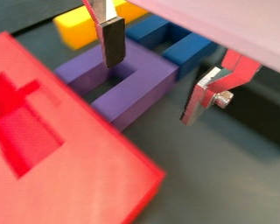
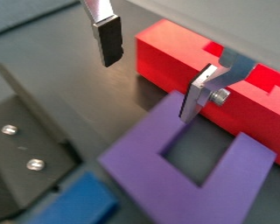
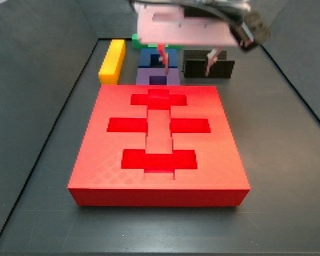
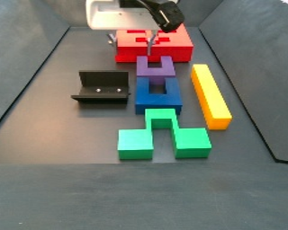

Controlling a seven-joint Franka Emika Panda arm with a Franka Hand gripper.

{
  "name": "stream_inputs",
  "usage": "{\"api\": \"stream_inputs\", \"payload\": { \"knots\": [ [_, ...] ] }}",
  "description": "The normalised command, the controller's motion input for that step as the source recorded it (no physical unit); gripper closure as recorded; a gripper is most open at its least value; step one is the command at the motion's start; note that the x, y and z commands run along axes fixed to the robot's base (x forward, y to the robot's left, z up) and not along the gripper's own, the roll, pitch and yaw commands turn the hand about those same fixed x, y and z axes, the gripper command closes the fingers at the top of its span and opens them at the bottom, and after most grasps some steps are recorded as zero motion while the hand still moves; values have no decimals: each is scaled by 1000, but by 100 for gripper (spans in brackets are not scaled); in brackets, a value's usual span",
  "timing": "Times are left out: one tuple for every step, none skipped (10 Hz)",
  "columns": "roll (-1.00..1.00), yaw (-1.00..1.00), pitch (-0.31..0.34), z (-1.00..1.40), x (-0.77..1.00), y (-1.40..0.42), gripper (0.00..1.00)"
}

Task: Pick up the purple object. Move up. Place the purple object on the fixture. Regrasp the purple object. Move to above the board. Insert the purple object.
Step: Pick up the purple object.

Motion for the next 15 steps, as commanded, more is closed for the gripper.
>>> {"api": "stream_inputs", "payload": {
  "knots": [
    [109, 63, -66, -51, -457, -269, 0],
    [100, 0, -36, -43, -309, -191, 0],
    [60, 0, 0, -183, -34, -171, 0],
    [0, 0, 0, -369, 0, -91, 0],
    [-66, 0, 0, -314, 211, -103, 0],
    [-87, 0, 0, -291, 363, -34, 0],
    [0, 0, 0, -223, 43, 0, 0],
    [10, 0, 0, -23, 0, 0, 0],
    [63, 0, 0, -131, -23, 0, 0],
    [160, 0, 0, -303, 0, 0, 0],
    [184, 0, 3, -314, 0, 0, 0],
    [169, 0, 4, -243, 0, 0, 0],
    [81, 0, 0, -46, 0, 0, 0],
    [64, 0, 0, -29, 0, 0, 0],
    [46, 0, 0, -40, 0, 0, 0]
  ]
}}
